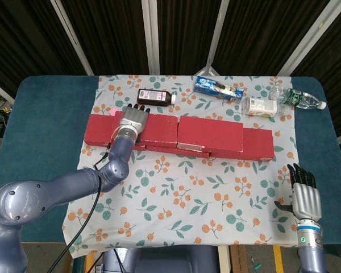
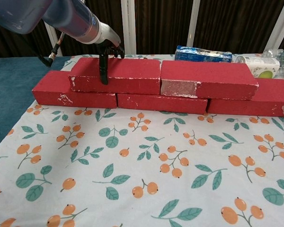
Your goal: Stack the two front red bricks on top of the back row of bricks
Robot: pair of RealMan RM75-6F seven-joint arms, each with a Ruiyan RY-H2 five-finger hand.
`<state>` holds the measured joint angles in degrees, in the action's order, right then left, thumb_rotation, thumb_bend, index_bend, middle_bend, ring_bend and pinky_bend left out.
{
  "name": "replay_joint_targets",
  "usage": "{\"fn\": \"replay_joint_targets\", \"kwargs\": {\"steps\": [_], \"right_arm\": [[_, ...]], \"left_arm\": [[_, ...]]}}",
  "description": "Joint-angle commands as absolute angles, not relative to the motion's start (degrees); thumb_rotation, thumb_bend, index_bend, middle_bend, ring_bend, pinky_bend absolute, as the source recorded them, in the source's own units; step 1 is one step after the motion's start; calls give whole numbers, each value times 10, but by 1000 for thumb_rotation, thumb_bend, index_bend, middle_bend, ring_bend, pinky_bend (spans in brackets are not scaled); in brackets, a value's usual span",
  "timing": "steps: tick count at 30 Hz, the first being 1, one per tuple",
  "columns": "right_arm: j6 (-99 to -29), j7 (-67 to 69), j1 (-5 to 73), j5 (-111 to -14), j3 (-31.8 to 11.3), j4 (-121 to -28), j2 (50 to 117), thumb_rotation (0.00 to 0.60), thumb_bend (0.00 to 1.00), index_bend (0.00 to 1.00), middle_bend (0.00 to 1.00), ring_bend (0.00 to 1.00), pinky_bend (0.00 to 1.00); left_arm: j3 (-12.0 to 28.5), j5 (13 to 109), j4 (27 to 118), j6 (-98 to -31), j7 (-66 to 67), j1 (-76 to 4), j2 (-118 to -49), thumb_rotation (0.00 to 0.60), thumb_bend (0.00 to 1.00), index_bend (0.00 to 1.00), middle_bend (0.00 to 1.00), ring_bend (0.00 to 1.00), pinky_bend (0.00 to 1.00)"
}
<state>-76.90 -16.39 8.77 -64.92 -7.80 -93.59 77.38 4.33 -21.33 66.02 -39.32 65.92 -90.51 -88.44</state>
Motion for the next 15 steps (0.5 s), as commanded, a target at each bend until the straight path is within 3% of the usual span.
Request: {"fn": "replay_joint_targets", "kwargs": {"steps": [1, 15], "right_arm": [[-770, -165, 88, -649, -78, -936, 774, 600, 153, 0, 0, 0, 0], [-768, -169, 89, -645, -78, -939, 772, 600, 153, 0, 0, 0, 0]], "left_arm": [[46, -213, 663, -395, 663, -905, -882, 600, 0, 8, 0, 0, 68], [65, -208, 698, -418, 677, -906, -860, 600, 0, 0, 0, 0, 69]]}}
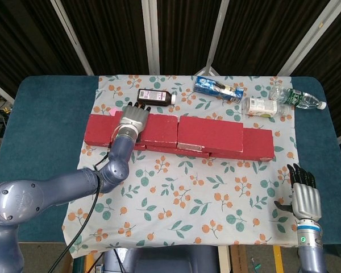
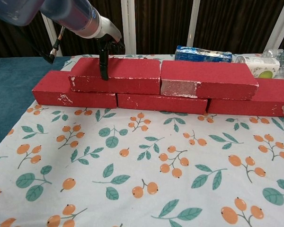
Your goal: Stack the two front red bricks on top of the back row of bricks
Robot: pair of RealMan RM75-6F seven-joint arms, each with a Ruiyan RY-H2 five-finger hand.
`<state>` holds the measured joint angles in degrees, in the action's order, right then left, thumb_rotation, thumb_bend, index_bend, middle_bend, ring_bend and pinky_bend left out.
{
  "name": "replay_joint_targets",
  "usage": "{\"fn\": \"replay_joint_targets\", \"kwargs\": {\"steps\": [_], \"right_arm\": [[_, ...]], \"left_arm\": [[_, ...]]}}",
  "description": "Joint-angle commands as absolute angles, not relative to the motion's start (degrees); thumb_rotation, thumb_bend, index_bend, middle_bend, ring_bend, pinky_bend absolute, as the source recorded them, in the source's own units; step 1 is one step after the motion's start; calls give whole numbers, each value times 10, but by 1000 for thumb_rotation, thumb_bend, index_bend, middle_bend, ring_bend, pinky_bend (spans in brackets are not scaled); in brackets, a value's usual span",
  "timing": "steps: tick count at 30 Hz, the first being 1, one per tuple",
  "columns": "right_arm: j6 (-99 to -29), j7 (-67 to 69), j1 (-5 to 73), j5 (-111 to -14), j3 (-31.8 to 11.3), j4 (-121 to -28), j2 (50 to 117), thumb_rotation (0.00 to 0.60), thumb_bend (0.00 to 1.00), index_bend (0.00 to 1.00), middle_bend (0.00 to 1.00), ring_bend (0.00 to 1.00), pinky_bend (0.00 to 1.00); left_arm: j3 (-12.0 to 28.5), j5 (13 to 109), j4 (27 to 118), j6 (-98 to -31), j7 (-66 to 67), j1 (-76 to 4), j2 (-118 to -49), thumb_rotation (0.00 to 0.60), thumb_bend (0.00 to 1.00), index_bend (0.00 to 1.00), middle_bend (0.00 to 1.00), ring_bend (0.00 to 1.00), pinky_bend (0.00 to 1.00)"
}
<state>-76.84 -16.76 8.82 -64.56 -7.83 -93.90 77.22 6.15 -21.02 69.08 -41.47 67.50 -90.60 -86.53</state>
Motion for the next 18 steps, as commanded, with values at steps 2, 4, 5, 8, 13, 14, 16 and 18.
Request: {"fn": "replay_joint_targets", "kwargs": {"steps": [2, 4, 5, 8, 13, 14, 16, 18], "right_arm": [[-768, -170, 89, -644, -78, -940, 772, 600, 153, 0, 0, 0, 0], [-767, -170, 89, -643, -78, -939, 773, 600, 153, 0, 0, 0, 0], [-767, -171, 89, -644, -78, -940, 773, 600, 154, 0, 0, 0, 0], [-766, -171, 90, -646, -76, -940, 773, 600, 153, 0, 0, 0, 0], [-766, -168, 91, -656, -73, -935, 774, 600, 153, 0, 0, 0, 0], [-767, -167, 91, -659, -72, -933, 775, 600, 153, 0, 0, 0, 0], [-770, -167, 92, -667, -71, -929, 777, 600, 153, 0, 0, 0, 0], [-775, -167, 92, -677, -69, -923, 781, 600, 153, 0, 0, 0, 0]], "left_arm": [[68, -209, 710, -422, 679, -906, -851, 600, 0, 0, 0, 0, 69], [70, -215, 725, -426, 684, -908, -839, 600, 0, 0, 0, 0, 69], [72, -218, 738, -427, 687, -909, -828, 600, 0, 0, 0, 0, 70], [84, -219, 779, -436, 683, -909, -791, 600, 0, 0, 0, 0, 75], [105, -186, 872, -451, 643, -888, -707, 600, 0, 0, 0, 0, 89], [107, -178, 893, -456, 634, -881, -689, 600, 0, 0, 0, 0, 91], [110, -160, 931, -462, 615, -866, -655, 600, 0, 0, 0, 0, 94], [115, -126, 989, -467, 581, -838, -605, 600, 0, 0, 0, 0, 95]]}}
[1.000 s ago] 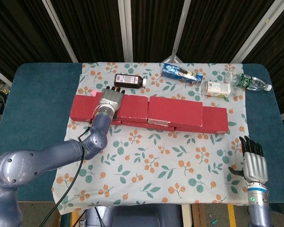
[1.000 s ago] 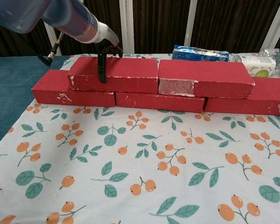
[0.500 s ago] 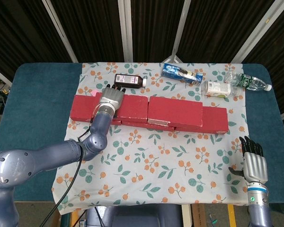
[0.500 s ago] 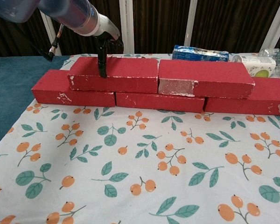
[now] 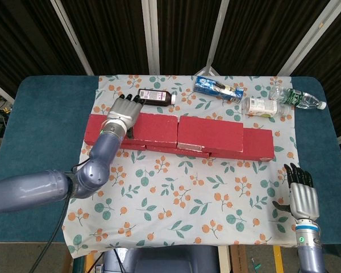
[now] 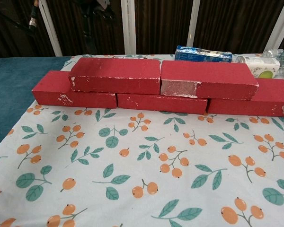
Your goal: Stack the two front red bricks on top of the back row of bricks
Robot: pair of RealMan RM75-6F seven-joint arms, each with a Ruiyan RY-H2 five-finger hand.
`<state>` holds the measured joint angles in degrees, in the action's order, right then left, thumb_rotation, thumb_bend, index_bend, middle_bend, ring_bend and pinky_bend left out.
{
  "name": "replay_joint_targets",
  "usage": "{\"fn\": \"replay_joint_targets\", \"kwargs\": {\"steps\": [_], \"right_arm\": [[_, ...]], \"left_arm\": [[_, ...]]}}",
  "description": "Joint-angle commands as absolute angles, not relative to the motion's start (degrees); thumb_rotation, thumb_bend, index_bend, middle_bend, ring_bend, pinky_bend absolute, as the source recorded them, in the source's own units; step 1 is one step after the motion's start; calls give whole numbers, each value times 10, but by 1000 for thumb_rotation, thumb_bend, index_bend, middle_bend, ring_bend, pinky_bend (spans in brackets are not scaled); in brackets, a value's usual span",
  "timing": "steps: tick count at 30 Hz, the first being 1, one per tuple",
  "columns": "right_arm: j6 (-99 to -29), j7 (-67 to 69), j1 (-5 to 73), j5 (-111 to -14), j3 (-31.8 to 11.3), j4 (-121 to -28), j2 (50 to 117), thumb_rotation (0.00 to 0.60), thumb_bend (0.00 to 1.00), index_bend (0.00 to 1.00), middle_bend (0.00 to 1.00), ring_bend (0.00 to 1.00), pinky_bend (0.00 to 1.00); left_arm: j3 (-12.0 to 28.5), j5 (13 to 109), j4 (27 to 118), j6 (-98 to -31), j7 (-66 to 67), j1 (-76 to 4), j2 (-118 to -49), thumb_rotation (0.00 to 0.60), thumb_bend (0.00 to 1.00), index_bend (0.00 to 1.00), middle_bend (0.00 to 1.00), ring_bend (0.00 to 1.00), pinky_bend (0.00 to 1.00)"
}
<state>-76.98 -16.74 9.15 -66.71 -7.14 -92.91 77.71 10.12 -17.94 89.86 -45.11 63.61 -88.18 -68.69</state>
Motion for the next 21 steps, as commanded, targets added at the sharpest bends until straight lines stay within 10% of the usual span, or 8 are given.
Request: {"fn": "replay_joint_targets", "kwargs": {"steps": [1, 7, 13, 21], "right_arm": [[-777, -167, 92, -682, -67, -921, 782, 600, 153, 0, 0, 0, 0], [-785, -159, 93, -711, -60, -911, 786, 600, 153, 0, 0, 0, 0], [-804, -146, 89, -749, -54, -905, 781, 600, 153, 0, 0, 0, 0], [-829, -136, 81, -792, -41, -915, 768, 600, 153, 0, 0, 0, 0]], "left_arm": [[117, -109, 1014, -469, 566, -825, -585, 600, 0, 0, 0, 0, 98], [121, 102, 1188, -507, 448, -692, -471, 600, 0, 0, 0, 0, 129], [35, 474, 1315, -647, 343, -458, -417, 600, 0, 0, 0, 0, 128], [-95, 831, 1182, -853, 172, -206, -492, 600, 0, 0, 0, 0, 128]]}}
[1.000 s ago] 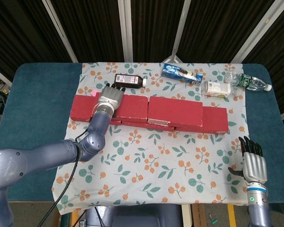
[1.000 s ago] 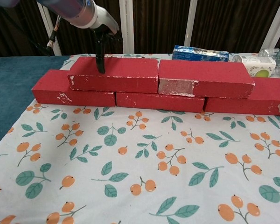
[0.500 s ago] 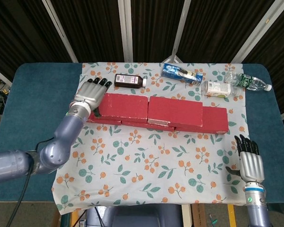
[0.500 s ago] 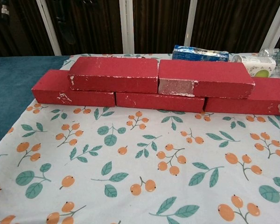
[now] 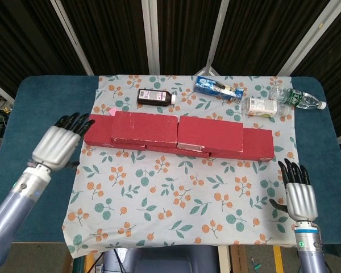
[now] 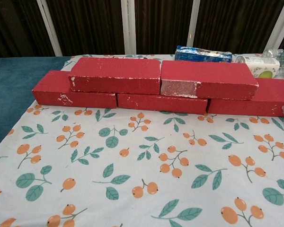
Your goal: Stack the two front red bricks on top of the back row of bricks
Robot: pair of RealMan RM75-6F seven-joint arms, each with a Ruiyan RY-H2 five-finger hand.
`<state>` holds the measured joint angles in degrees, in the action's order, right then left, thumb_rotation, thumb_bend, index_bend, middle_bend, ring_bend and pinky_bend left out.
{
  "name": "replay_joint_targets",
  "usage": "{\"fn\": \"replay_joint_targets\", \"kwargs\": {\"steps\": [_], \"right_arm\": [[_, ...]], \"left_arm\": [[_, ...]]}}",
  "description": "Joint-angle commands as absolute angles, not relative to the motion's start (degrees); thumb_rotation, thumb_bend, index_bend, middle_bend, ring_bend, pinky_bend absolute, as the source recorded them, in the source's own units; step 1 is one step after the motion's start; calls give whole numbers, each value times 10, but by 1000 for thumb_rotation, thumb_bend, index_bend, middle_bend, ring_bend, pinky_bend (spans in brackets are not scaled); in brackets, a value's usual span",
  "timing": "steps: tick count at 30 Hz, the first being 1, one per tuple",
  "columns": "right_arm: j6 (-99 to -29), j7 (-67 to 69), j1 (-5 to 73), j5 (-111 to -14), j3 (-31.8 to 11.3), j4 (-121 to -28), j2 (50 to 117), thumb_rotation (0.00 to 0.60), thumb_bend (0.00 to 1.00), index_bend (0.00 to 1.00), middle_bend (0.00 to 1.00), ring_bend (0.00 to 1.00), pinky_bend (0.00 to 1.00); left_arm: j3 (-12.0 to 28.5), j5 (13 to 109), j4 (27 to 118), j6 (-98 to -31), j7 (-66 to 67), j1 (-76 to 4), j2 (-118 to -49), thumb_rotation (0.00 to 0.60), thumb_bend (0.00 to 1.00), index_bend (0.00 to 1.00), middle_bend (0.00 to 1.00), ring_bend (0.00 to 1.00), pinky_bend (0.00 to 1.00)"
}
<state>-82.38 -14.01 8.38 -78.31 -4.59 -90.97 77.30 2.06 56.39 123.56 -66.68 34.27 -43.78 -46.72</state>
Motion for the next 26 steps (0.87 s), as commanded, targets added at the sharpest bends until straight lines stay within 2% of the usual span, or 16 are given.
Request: {"fn": "replay_joint_targets", "kwargs": {"steps": [1, 5, 14, 26], "right_arm": [[-830, -134, 80, -796, -40, -918, 765, 600, 153, 0, 0, 0, 0], [-834, -134, 79, -808, -37, -924, 761, 600, 153, 0, 0, 0, 0], [-845, -140, 74, -831, -31, -929, 758, 600, 153, 0, 0, 0, 0], [-861, -145, 69, -846, -35, -929, 761, 600, 153, 0, 0, 0, 0]], "left_arm": [[-100, 850, 1150, -874, 152, -186, -508, 600, 0, 0, 0, 0, 128], [-97, 868, 1073, -920, 122, -139, -559, 600, 0, 0, 0, 0, 126], [-81, 873, 972, -949, 75, -86, -635, 600, 0, 3, 0, 0, 122], [-58, 869, 957, -930, 74, -71, -642, 600, 0, 4, 0, 0, 122]]}}
